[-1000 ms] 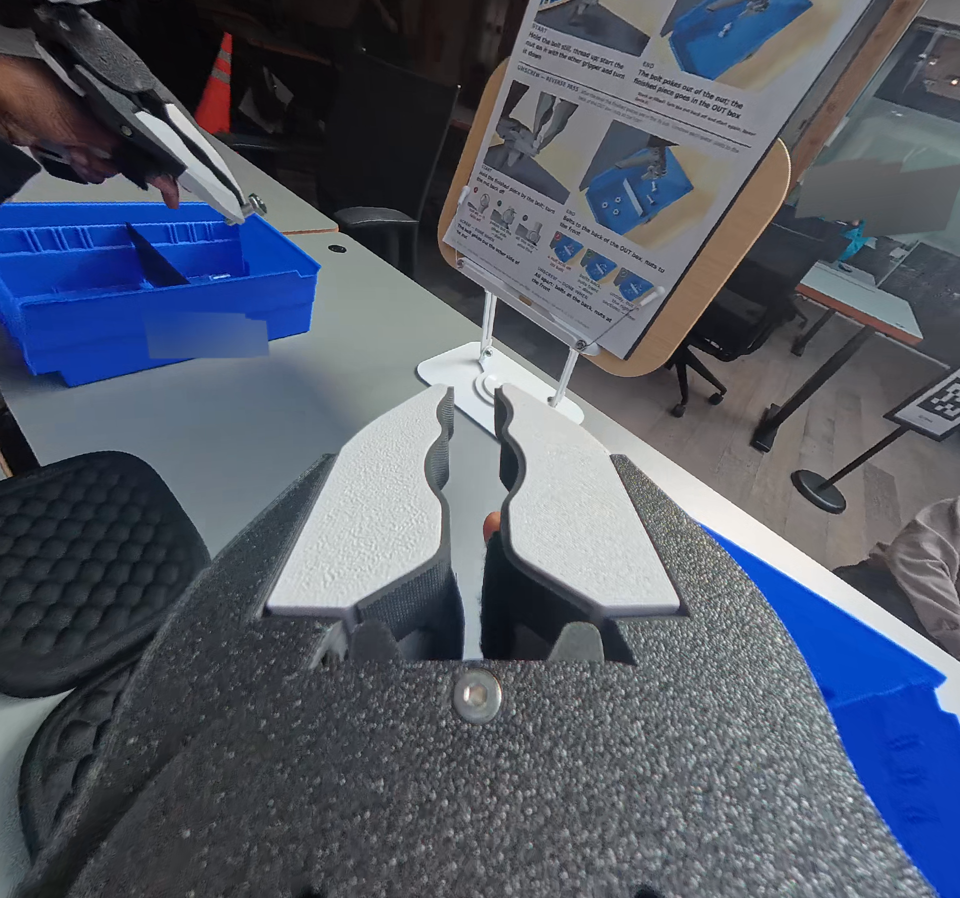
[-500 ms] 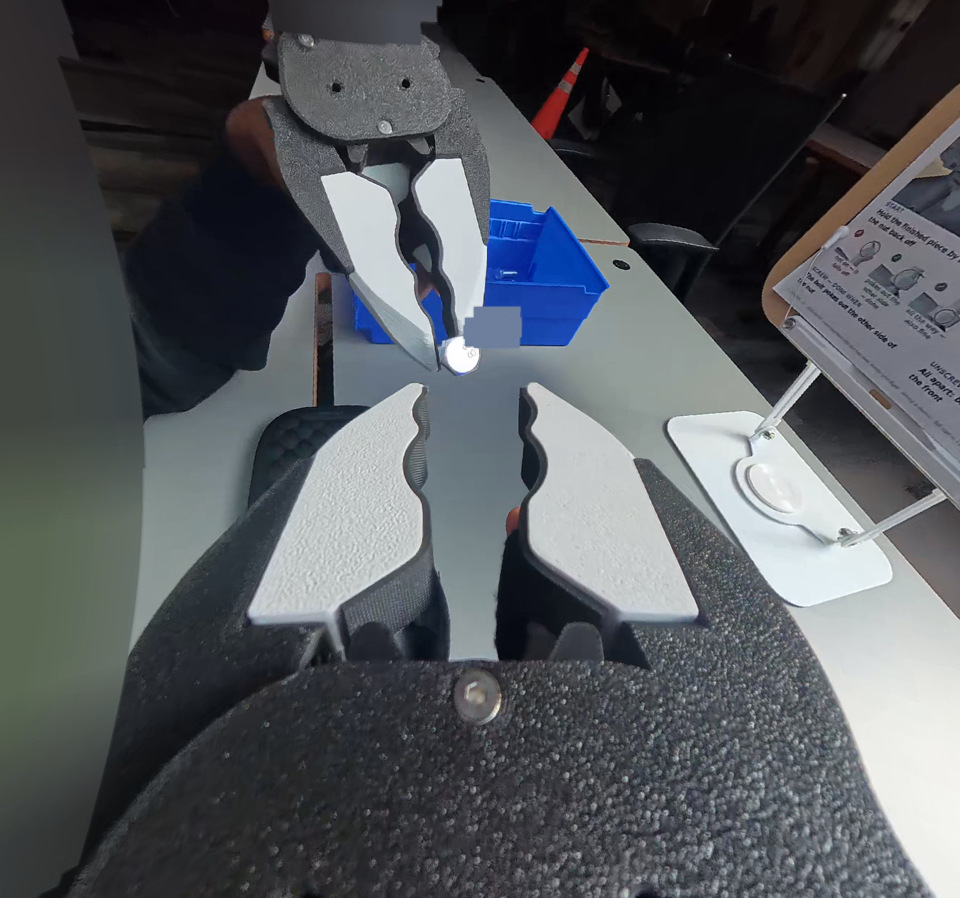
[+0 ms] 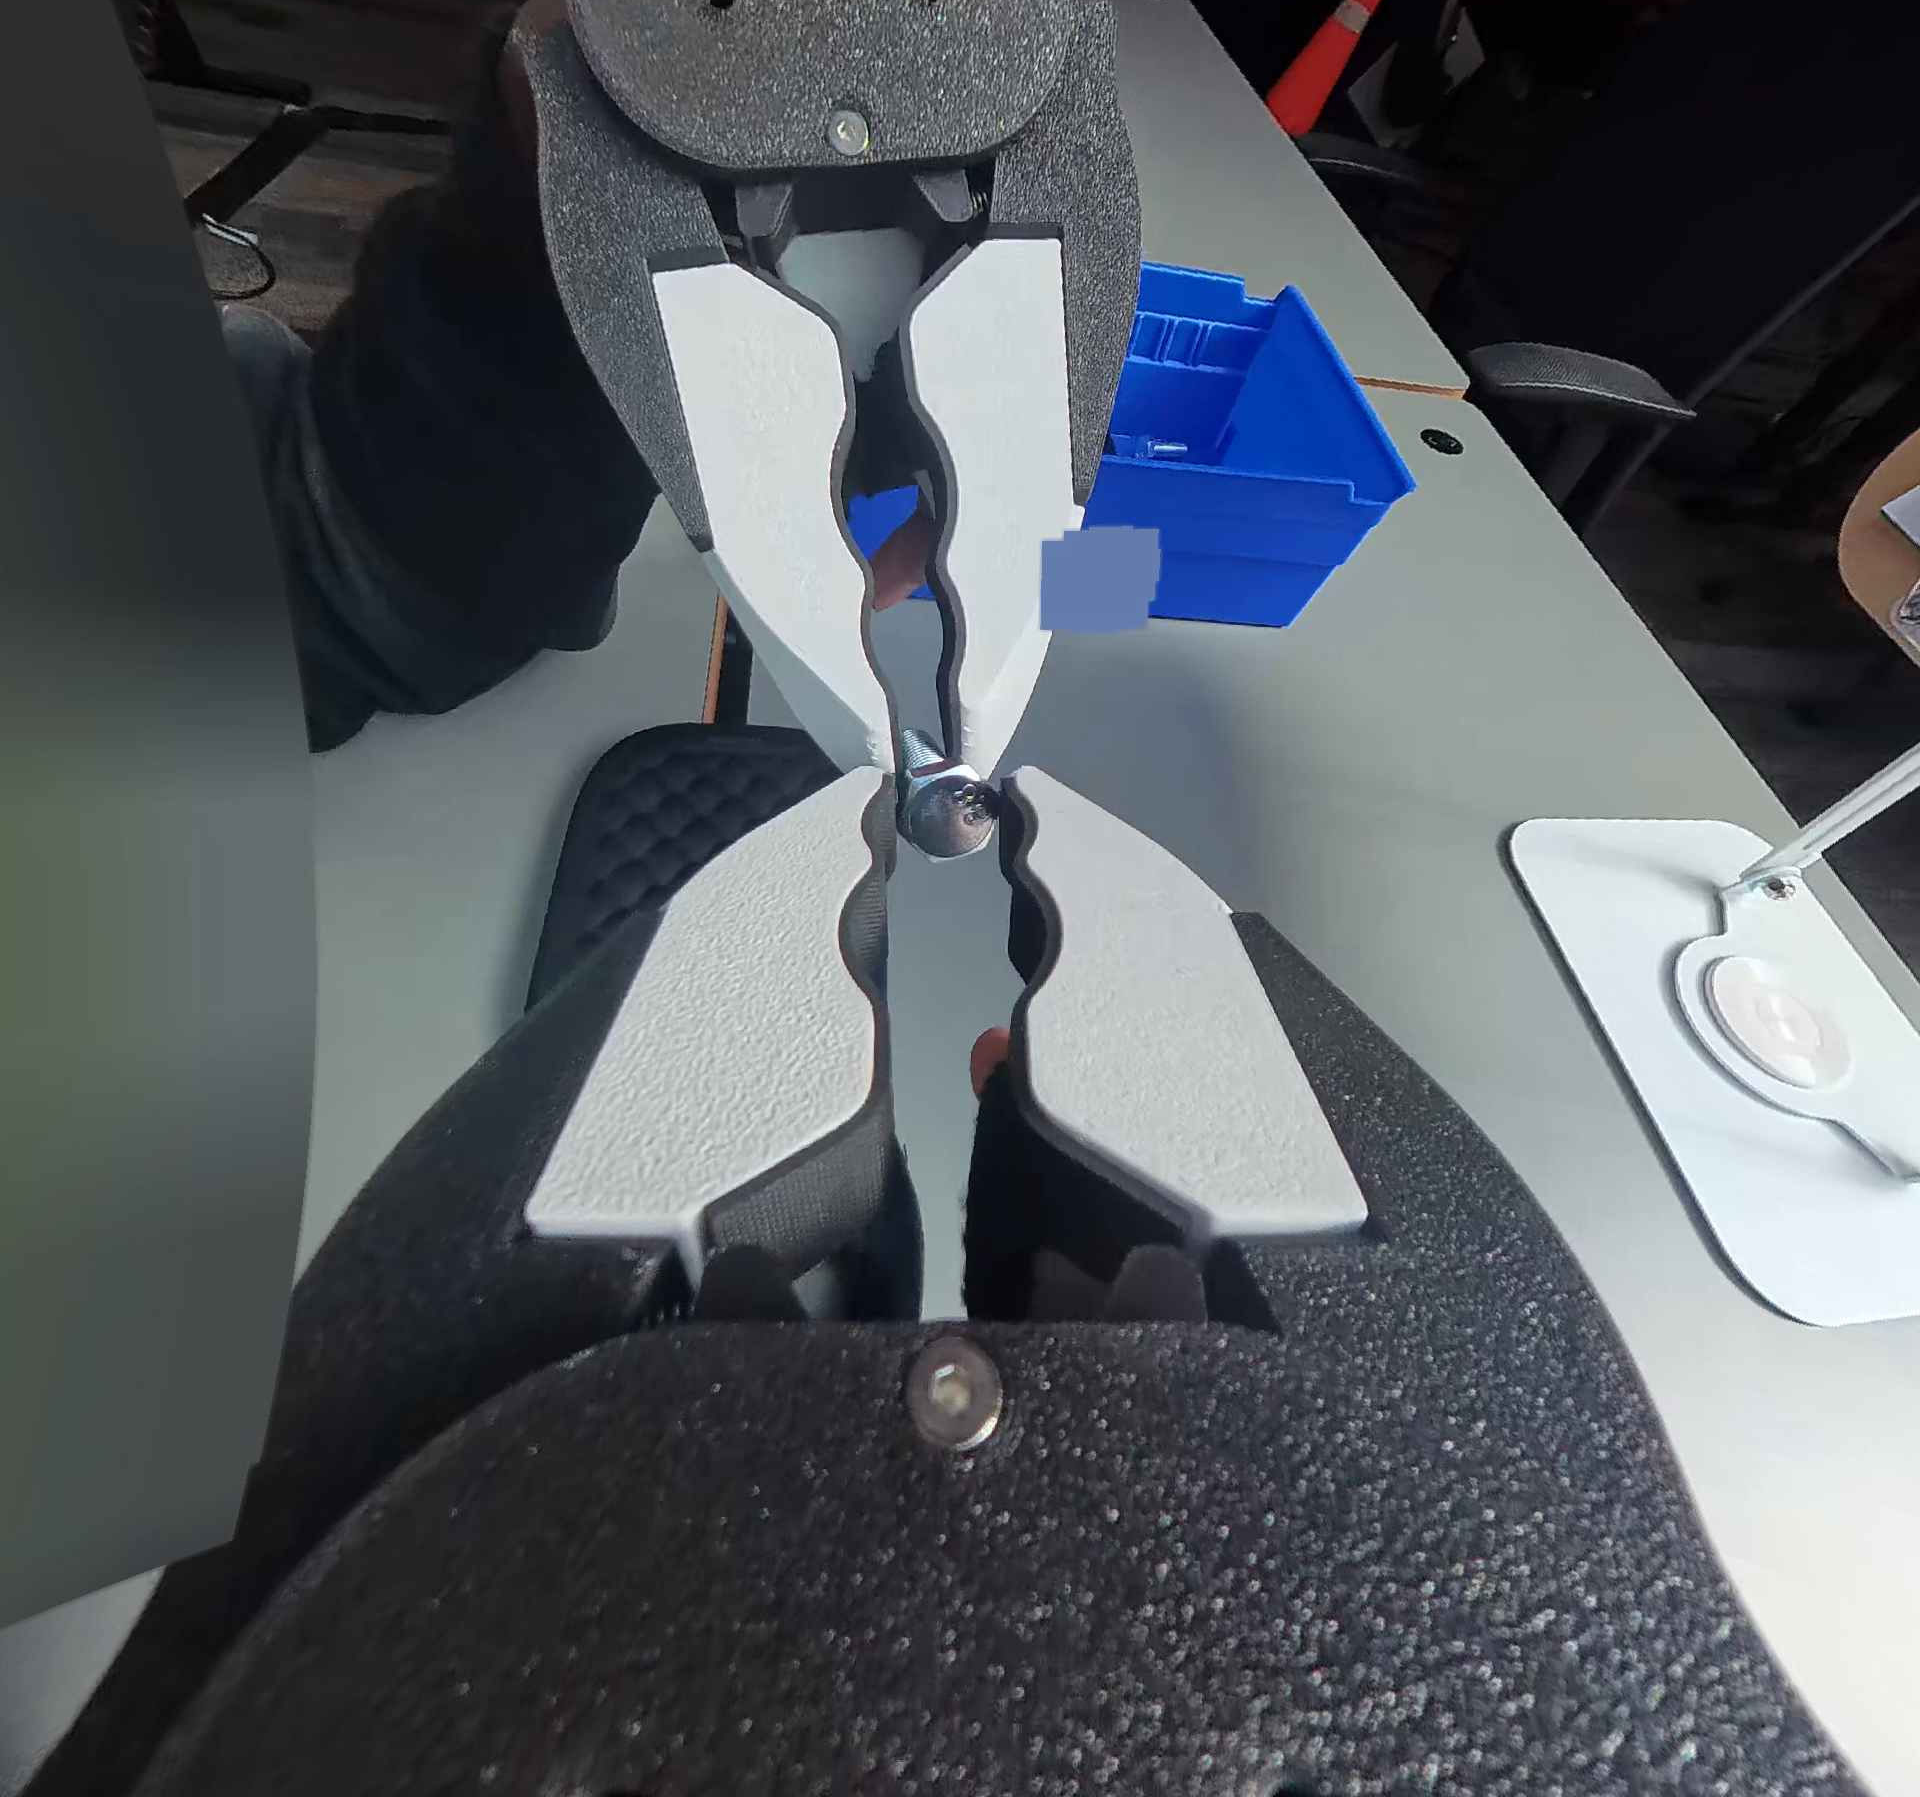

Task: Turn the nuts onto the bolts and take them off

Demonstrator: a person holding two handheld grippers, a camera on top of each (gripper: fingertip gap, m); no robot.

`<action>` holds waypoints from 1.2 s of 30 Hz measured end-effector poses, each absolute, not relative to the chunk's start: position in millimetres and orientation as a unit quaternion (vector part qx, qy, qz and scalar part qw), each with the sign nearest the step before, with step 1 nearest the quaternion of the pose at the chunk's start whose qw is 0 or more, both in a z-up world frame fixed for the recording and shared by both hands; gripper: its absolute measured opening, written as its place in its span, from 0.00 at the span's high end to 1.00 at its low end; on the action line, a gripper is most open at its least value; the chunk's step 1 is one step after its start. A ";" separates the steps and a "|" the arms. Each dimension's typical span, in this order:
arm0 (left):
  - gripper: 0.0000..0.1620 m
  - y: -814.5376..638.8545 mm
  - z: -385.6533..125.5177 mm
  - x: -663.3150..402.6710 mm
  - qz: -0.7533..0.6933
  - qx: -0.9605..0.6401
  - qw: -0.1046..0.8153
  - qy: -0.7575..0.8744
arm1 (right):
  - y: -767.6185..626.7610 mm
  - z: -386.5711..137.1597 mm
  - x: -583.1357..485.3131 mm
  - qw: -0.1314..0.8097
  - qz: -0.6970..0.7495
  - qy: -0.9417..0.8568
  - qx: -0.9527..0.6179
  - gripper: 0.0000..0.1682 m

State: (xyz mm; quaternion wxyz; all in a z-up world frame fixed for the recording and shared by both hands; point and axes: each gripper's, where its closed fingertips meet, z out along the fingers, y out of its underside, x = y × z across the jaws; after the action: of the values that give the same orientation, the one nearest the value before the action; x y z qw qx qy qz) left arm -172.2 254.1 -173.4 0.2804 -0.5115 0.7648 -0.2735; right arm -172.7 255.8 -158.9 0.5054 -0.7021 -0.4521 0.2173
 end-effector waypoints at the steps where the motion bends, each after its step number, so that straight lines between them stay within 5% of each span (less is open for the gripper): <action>1: 0.94 254.5 -172.1 -171.7 -0.281 -0.510 0.282 0.763 | 256.7 -156.6 -172.0 0.512 0.224 -0.449 -0.697 0.89; 8: 0.82 270.0 -123.3 -161.2 -0.400 -0.491 0.381 0.673 | 269.1 -103.6 -151.2 0.624 0.368 -0.310 -0.616 0.90; 14: 0.81 271.0 -96.9 -156.8 -0.476 -0.461 0.419 0.621 | 265.8 -82.3 -143.4 0.625 0.502 -0.237 -0.549 0.90; 23: 0.94 268.9 -94.5 -151.4 -0.473 -0.448 0.440 0.618 | 271.6 -95.8 -144.5 0.596 0.509 -0.233 -0.576 0.90; 28: 0.94 295.1 -147.4 -164.8 -0.333 -0.547 0.374 0.671 | 282.2 -140.5 -130.0 0.542 0.363 -0.277 -0.705 0.70; 36: 0.94 327.6 -279.0 -177.8 -0.140 -0.653 0.167 0.726 | 281.7 -184.1 -112.1 0.461 0.200 -0.328 -0.800 0.67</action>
State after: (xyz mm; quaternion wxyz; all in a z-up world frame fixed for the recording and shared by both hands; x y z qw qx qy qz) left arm -177.8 327.6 -279.0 0.1669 -0.6528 0.7256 -0.1396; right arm -112.1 281.7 -184.1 0.4613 -0.7999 -0.3276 0.2000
